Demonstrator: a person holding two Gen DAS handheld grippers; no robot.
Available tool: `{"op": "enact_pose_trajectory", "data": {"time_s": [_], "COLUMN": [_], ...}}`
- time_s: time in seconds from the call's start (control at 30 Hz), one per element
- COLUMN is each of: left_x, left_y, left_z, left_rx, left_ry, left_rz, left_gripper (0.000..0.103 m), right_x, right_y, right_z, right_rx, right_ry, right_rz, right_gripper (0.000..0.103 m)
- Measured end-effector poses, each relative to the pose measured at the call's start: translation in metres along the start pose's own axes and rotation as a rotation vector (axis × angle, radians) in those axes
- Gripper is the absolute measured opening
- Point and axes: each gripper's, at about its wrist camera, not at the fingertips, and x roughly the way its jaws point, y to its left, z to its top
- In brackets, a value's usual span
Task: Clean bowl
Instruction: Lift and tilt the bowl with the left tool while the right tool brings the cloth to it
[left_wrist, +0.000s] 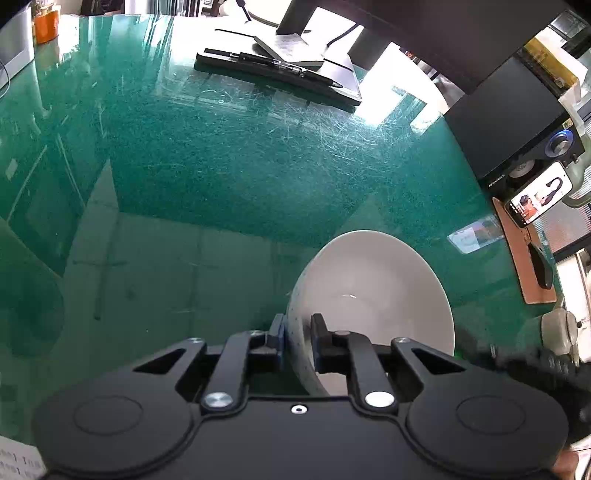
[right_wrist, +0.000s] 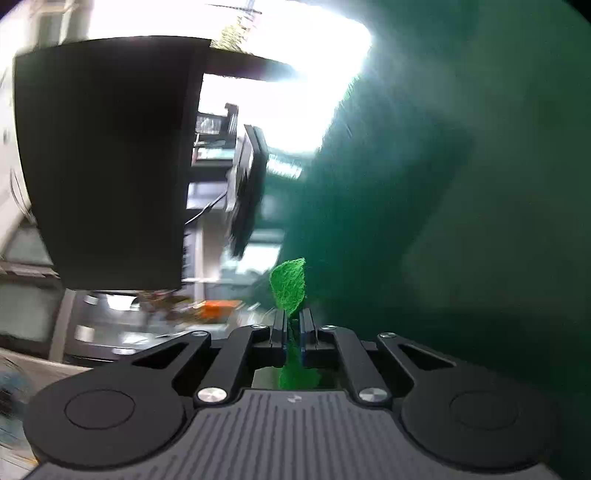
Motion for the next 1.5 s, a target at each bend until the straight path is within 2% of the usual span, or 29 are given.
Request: {"op": "enact_pose_trajectory", "data": {"time_s": [0.13, 0.2, 0.37, 0.6, 0.73, 0.83, 0.97, 1.1, 1.23, 1.4, 1.5], "left_x": [-0.001, -0.003, 0.001, 0.001, 0.004, 0.005, 0.005, 0.005, 0.005, 0.004, 0.005], "left_y": [-0.003, -0.004, -0.008, -0.010, -0.017, -0.020, -0.018, -0.013, -0.010, -0.010, -0.011], "left_z": [-0.004, -0.006, -0.003, -0.002, 0.001, 0.003, 0.003, 0.002, 0.001, 0.003, 0.004], "left_rx": [0.014, 0.019, 0.043, 0.056, 0.118, 0.150, 0.156, 0.110, 0.081, 0.081, 0.089], "left_ry": [-0.003, -0.002, 0.003, 0.009, 0.019, 0.029, 0.035, 0.032, 0.026, 0.032, 0.037], "left_rz": [-0.001, 0.001, 0.018, 0.027, 0.039, 0.041, 0.027, 0.008, 0.001, 0.000, -0.001], "left_gripper": [0.015, 0.017, 0.019, 0.019, 0.020, 0.020, 0.019, 0.018, 0.018, 0.018, 0.018], "right_x": [-0.011, -0.007, 0.017, 0.025, 0.012, 0.017, 0.050, 0.077, 0.063, 0.032, 0.032], "right_y": [-0.014, -0.026, -0.025, -0.008, -0.014, -0.022, -0.011, 0.002, -0.004, -0.024, -0.025], "right_z": [-0.014, -0.006, 0.013, 0.017, 0.008, 0.005, 0.024, 0.033, 0.028, 0.006, 0.002], "right_rx": [0.125, 0.262, 0.355, 0.290, 0.273, 0.293, 0.283, 0.240, 0.225, 0.289, 0.306], "right_ry": [0.035, 0.021, -0.032, -0.009, 0.014, 0.011, -0.005, 0.014, 0.021, 0.050, 0.055], "right_rz": [0.079, 0.141, 0.197, 0.198, 0.150, 0.137, 0.143, 0.130, 0.126, 0.117, 0.131], "right_gripper": [0.006, 0.006, 0.006, 0.006, 0.006, 0.006, 0.006, 0.006, 0.006, 0.006, 0.007]}}
